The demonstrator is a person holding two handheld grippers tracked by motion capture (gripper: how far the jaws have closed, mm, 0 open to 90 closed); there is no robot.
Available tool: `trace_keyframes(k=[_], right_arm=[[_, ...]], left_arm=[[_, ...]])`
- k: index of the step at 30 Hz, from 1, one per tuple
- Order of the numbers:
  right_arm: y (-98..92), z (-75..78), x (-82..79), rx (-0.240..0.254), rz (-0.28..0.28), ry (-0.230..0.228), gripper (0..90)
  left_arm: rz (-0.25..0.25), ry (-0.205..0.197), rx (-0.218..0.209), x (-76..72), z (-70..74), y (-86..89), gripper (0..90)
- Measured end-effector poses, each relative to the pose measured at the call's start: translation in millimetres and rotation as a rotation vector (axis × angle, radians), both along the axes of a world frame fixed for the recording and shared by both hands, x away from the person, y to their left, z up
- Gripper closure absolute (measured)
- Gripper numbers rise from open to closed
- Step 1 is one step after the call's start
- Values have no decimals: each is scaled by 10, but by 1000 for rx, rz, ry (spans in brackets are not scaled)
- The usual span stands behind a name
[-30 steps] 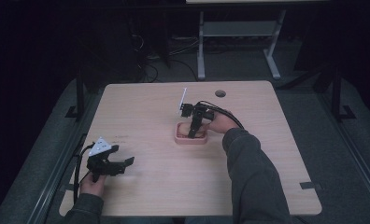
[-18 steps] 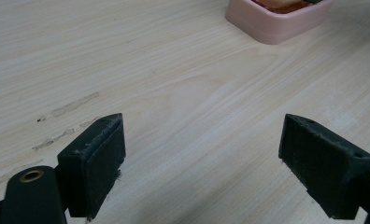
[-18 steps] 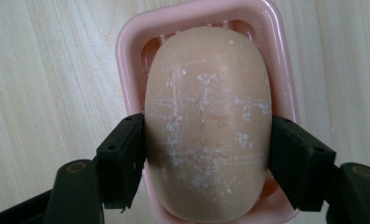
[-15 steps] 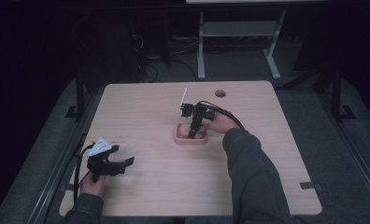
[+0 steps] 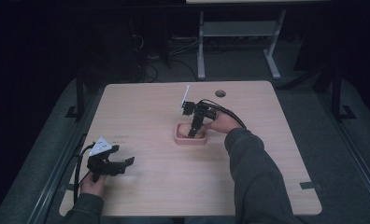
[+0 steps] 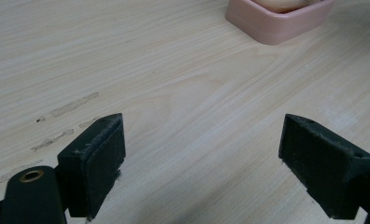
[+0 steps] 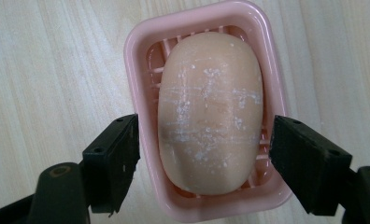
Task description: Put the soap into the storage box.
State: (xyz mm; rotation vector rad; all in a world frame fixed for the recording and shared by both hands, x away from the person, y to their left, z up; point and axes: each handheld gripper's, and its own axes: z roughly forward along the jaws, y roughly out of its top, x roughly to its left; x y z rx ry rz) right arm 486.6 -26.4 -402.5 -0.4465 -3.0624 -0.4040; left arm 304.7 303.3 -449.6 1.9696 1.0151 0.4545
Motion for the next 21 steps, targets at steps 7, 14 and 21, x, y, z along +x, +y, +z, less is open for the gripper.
trace_keyframes(k=[7,14,21], right_arm=[[-64,52,-28,7,-14,-14,245],[-184,84,-66,30,-35,-21,245],[-290,104,-99,43,-57,-23,245]], left_arm=[[2,-4,2,-3,3,2,143],[-2,-1,9,-3,3,5,143],[-3,-1,10,-6,2,0,143]])
